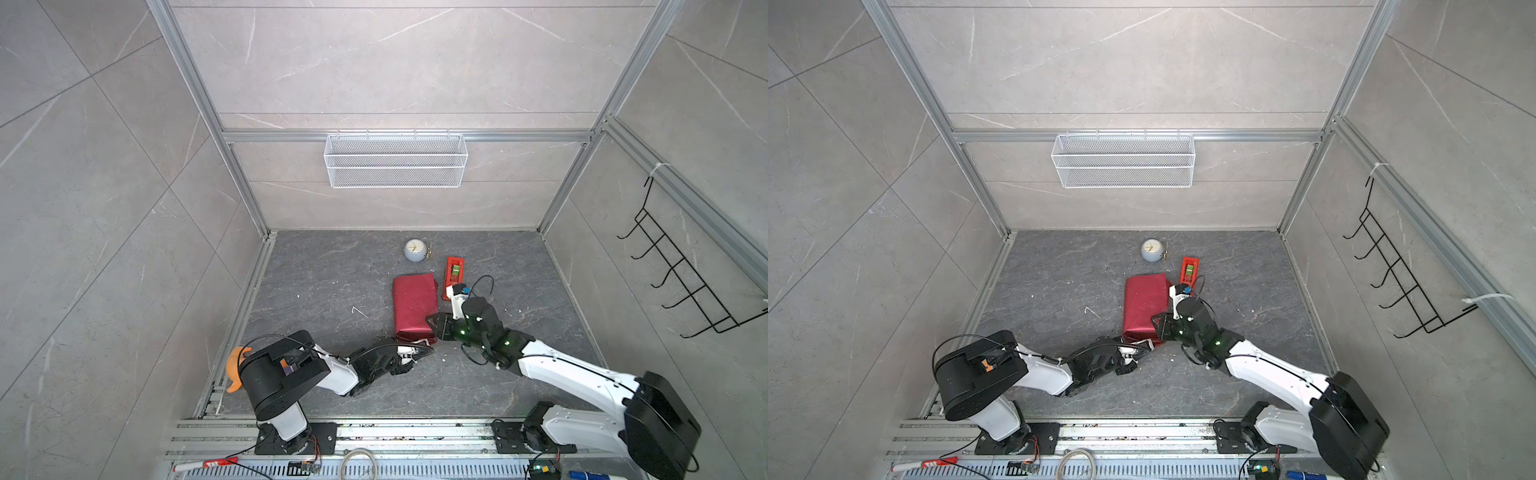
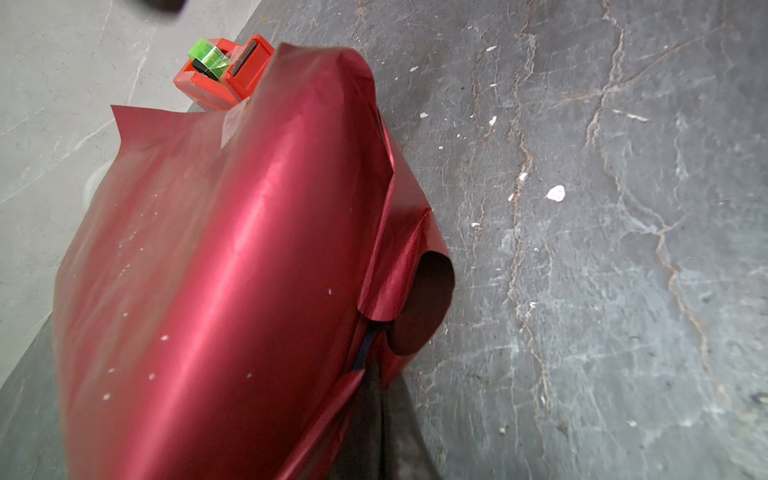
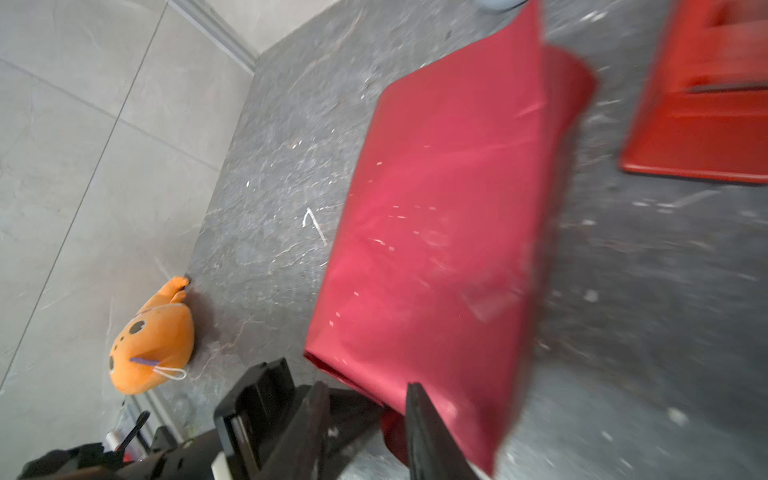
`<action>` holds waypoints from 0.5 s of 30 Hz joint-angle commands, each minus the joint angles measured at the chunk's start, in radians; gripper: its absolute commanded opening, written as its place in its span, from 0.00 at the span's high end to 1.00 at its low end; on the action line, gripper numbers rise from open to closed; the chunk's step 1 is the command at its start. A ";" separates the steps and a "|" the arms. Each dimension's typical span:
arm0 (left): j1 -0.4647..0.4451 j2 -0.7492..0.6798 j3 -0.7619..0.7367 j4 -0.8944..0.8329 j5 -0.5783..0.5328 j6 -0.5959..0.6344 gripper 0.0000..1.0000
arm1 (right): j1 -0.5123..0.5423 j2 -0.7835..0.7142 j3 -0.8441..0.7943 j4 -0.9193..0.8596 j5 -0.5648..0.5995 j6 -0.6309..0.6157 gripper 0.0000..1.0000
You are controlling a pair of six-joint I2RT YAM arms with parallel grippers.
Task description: Wrap the gift box in paper
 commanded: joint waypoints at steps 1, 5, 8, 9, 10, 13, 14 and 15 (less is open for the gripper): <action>0.007 -0.022 -0.008 0.073 0.007 -0.051 1.00 | -0.001 0.080 0.053 0.014 -0.088 -0.016 0.68; 0.011 -0.022 -0.016 0.088 -0.002 -0.079 1.00 | -0.003 0.121 0.054 -0.018 -0.064 -0.021 0.71; 0.022 -0.030 -0.023 0.090 0.007 -0.117 1.00 | -0.007 0.119 0.028 -0.040 -0.040 -0.027 0.72; 0.028 -0.032 -0.024 0.090 0.012 -0.128 1.00 | -0.009 0.117 0.018 -0.043 -0.035 -0.028 0.72; 0.035 -0.035 -0.025 0.089 0.019 -0.146 1.00 | -0.010 0.117 0.008 -0.046 -0.029 -0.029 0.73; 0.060 -0.048 -0.033 0.093 0.042 -0.193 1.00 | -0.015 0.116 -0.019 -0.051 -0.019 -0.032 0.73; 0.068 -0.053 -0.036 0.093 0.047 -0.207 1.00 | -0.015 0.114 -0.029 -0.052 -0.012 -0.033 0.73; 0.074 -0.056 -0.038 0.093 0.052 -0.218 1.00 | -0.016 0.113 -0.034 -0.055 -0.008 -0.034 0.74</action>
